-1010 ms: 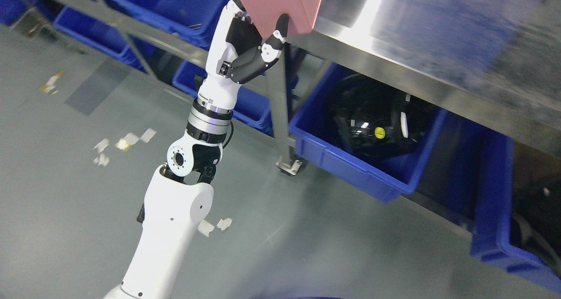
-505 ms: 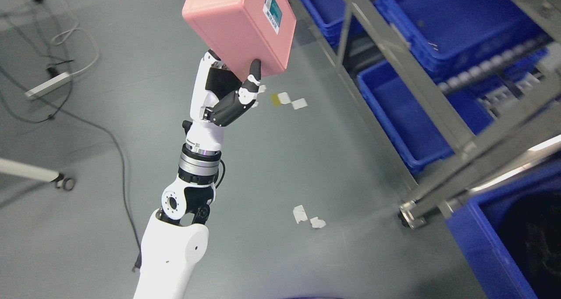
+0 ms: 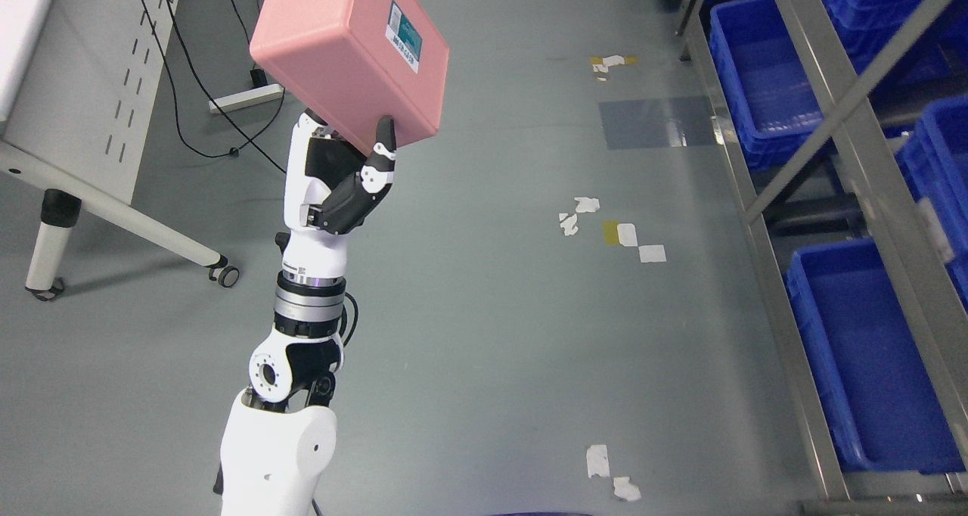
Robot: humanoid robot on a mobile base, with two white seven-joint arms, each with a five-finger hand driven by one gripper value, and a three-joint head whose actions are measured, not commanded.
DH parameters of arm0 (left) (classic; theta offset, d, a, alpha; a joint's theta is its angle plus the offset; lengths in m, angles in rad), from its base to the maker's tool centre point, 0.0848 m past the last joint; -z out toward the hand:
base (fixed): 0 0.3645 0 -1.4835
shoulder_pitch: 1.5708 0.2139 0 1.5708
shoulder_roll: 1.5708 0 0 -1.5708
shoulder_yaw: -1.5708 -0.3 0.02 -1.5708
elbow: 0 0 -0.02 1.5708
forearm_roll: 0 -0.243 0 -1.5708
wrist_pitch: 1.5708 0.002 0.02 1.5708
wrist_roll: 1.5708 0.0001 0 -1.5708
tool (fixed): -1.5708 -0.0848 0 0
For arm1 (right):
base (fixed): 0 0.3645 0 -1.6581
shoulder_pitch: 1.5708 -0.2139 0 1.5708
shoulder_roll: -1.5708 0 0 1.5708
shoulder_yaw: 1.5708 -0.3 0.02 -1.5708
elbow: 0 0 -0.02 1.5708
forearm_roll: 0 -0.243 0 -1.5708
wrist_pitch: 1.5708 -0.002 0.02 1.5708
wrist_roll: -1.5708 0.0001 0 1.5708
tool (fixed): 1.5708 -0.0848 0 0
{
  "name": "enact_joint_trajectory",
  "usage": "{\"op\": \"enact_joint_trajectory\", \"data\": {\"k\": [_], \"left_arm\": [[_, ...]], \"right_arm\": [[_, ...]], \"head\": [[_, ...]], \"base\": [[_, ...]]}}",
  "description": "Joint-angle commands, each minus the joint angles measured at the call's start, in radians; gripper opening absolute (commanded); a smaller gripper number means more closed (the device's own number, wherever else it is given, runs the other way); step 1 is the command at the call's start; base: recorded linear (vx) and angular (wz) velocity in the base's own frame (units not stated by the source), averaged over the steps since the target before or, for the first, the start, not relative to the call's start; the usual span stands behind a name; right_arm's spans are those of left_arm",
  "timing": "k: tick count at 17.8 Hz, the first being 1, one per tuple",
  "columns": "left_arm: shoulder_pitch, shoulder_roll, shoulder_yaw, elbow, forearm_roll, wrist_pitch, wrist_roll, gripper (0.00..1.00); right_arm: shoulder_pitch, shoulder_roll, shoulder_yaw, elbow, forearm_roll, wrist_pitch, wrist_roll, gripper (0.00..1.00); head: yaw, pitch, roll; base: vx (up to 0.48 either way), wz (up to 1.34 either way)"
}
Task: Place storage box into left shelf container
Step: 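Hold the pink box aloft in the left hand while turning toward the shelving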
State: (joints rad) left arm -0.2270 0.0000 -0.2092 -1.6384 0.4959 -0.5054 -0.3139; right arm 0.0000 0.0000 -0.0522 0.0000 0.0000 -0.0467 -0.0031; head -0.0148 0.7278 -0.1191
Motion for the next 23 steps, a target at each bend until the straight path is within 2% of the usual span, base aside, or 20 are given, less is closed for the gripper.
{"op": "enact_joint_trajectory", "data": {"k": [1,17,23], "left_arm": [[0.018,0.017,0.076,-0.027,0.001,0.001,-0.002,0.01],[0.13,0.017,0.057,-0.024,0.001,-0.022,-0.014,0.02],[0.167,0.017,0.039,-0.014,0.001,-0.025,-0.057,0.02]], "right_arm": [[-0.005,-0.017,0.0,-0.017,-0.021,-0.002,0.0,1.0],[-0.005,-0.017,0.0,-0.017,-0.021,-0.002,0.0,1.0],[-0.005,-0.017,0.0,-0.017,-0.021,-0.002,0.0,1.0]], "head": [[0.0,0.0,0.0],[0.0,0.0,0.0],[0.0,0.0,0.0]], "base": [[0.454,0.18],[0.494,0.06],[0.542,0.02]]}}
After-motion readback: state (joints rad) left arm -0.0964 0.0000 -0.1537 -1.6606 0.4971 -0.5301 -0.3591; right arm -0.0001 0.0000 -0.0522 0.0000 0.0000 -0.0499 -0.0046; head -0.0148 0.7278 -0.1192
